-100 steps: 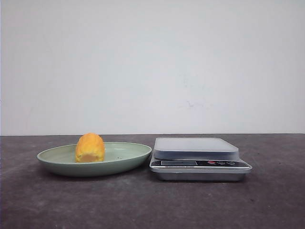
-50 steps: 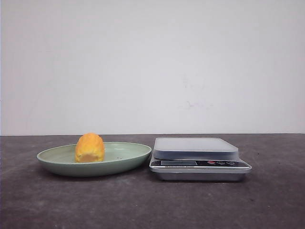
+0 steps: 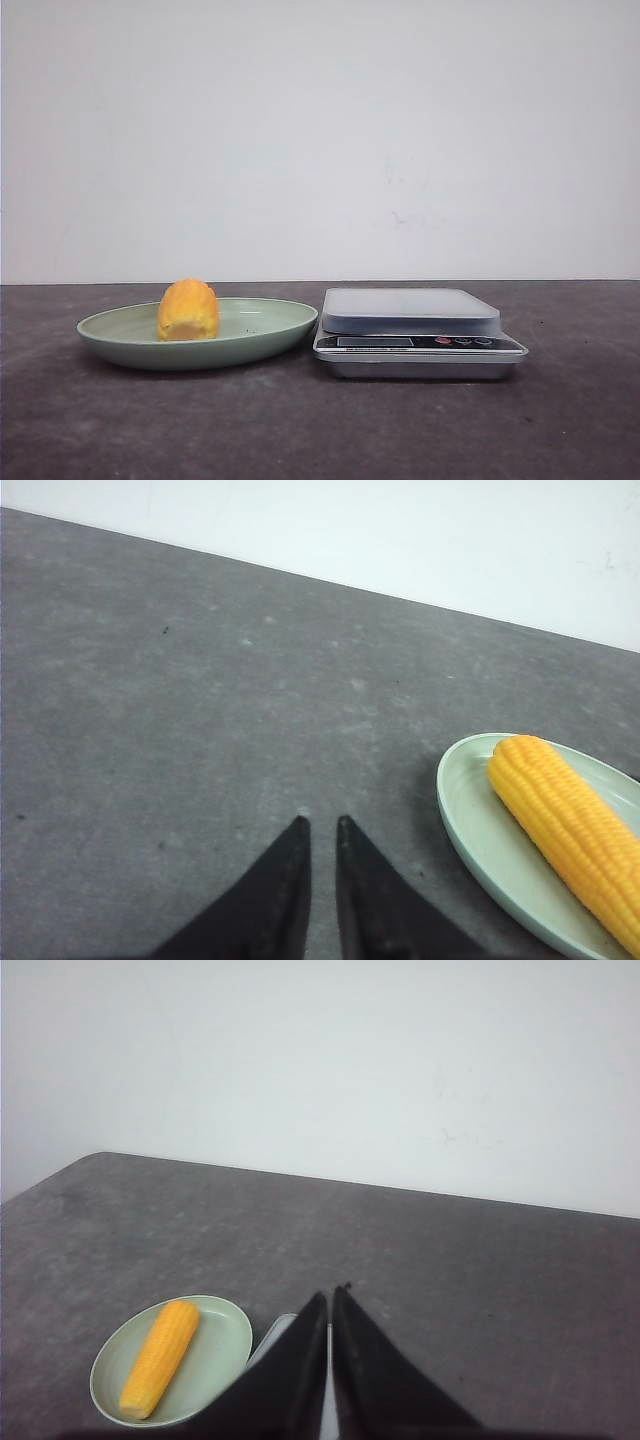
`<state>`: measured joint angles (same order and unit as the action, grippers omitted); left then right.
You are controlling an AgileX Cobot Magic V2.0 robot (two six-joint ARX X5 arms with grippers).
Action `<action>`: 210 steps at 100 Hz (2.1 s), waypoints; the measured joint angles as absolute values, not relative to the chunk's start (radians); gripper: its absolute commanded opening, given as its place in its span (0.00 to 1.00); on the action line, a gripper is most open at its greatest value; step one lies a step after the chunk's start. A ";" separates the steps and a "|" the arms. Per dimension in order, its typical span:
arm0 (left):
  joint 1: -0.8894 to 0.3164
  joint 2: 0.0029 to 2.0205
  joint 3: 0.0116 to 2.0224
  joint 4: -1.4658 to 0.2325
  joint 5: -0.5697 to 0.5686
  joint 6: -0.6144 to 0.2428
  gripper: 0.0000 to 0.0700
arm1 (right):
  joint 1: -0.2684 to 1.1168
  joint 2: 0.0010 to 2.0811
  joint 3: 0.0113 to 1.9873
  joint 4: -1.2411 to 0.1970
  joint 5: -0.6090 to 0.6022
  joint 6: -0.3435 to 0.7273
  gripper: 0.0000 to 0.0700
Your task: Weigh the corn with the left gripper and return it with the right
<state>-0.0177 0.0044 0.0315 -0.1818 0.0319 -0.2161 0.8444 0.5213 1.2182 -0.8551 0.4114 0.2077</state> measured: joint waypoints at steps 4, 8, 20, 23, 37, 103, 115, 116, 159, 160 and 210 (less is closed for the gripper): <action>-0.018 0.004 0.031 -0.182 0.032 -0.216 0.00 | 0.844 0.521 1.218 -0.855 0.411 0.208 0.00; -0.018 0.004 0.031 -0.182 0.032 -0.216 0.00 | 0.844 0.521 1.218 -0.855 0.411 0.208 0.00; -0.018 0.004 0.031 -0.182 0.032 -0.216 0.00 | 0.844 0.521 1.218 -0.855 0.411 0.208 0.00; -0.018 0.004 0.031 -0.182 0.032 -0.216 0.00 | 0.844 0.521 1.218 -0.855 0.411 0.208 0.00; -0.018 0.004 0.031 -0.182 0.032 -0.216 0.00 | 0.844 0.521 1.218 -0.855 0.411 0.207 0.00; -0.018 0.004 0.031 -0.182 0.032 -0.216 0.00 | 0.265 0.361 0.736 -0.459 0.280 0.134 0.00; -0.018 0.004 0.031 -0.182 0.032 -0.216 0.00 | 0.192 0.299 0.550 -0.364 0.234 0.134 0.00; -0.018 0.004 0.031 -0.182 0.032 -0.216 0.00 | 0.187 0.295 0.534 -0.357 0.231 0.134 0.00; -0.018 0.004 0.031 -0.182 0.032 -0.216 0.00 | 0.118 0.127 0.122 -0.194 0.174 0.130 0.00; -0.018 0.004 0.031 -0.182 0.032 -0.216 0.00 | 0.116 0.124 0.118 -0.194 0.173 0.130 0.00; -0.018 0.004 0.031 -0.182 0.032 -0.216 0.00 | 0.036 0.028 0.019 -0.174 0.125 0.122 0.00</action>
<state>-0.0177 0.0044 0.0315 -0.1818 0.0319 -0.2157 0.0357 0.0280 0.0193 -0.1741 0.1253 0.1219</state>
